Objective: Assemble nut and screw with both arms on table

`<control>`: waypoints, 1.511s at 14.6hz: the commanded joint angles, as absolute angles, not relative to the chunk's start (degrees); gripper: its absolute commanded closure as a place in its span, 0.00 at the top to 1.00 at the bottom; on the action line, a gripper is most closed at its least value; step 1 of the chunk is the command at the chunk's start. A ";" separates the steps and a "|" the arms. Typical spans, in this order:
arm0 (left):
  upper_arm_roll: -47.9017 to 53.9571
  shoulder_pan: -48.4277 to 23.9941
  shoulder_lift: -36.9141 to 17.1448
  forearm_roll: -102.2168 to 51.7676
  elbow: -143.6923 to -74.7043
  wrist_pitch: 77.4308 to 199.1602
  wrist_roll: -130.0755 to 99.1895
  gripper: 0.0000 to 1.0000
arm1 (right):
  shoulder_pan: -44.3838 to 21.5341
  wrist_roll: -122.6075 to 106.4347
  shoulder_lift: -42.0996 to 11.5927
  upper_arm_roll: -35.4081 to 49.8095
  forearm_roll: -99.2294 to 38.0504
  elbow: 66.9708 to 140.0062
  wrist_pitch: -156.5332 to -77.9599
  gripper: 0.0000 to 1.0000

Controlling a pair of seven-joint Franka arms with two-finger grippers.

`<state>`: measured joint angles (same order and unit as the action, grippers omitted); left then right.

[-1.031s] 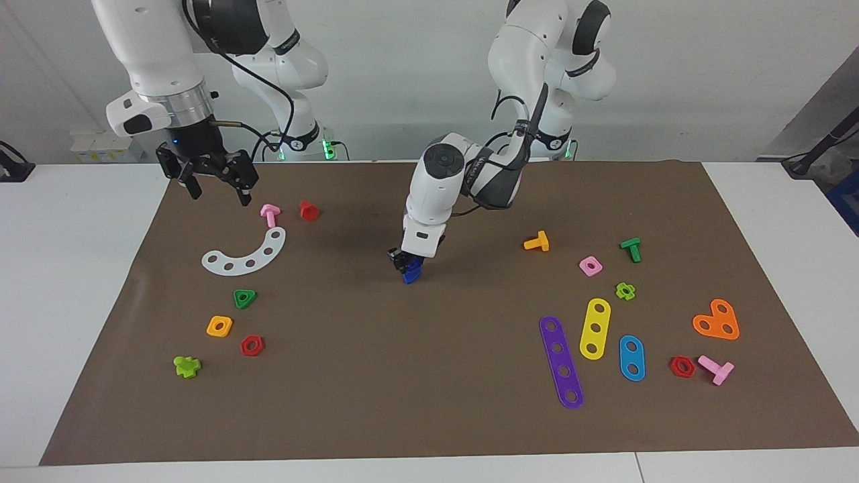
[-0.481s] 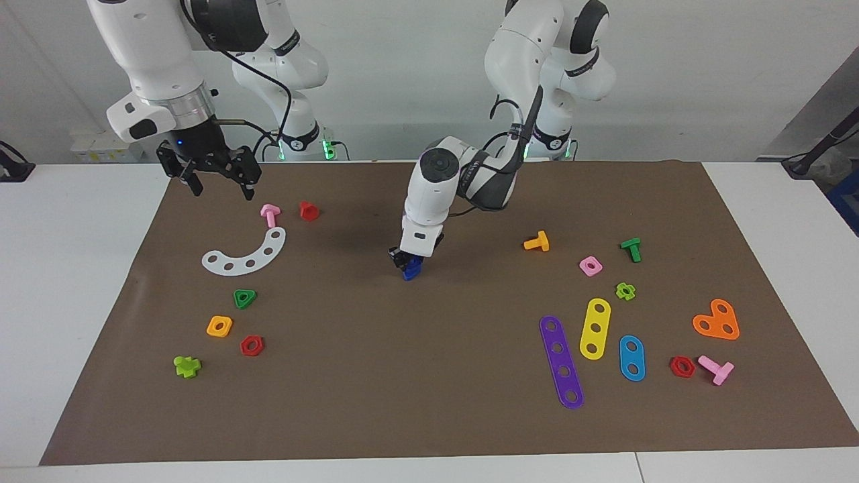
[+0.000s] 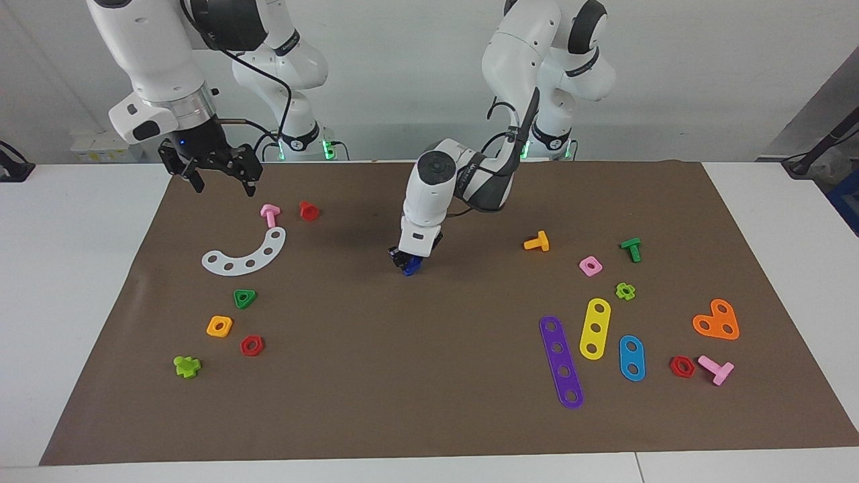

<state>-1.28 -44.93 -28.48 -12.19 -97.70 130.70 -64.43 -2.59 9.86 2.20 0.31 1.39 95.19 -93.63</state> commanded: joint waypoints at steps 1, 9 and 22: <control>-2.46 -44.92 -27.77 -11.51 -96.17 129.39 -64.07 1.00 | -0.97 8.26 2.55 0.79 -0.17 95.01 -92.64 1.00; -2.55 -29.55 -17.24 -10.02 -90.88 106.21 -47.77 1.00 | -0.88 8.96 2.46 0.88 -0.09 94.83 -92.55 1.00; -3.08 -6.34 2.11 0.70 -97.75 88.32 -1.43 1.00 | -0.88 8.09 3.07 0.97 -0.62 94.57 -92.37 1.00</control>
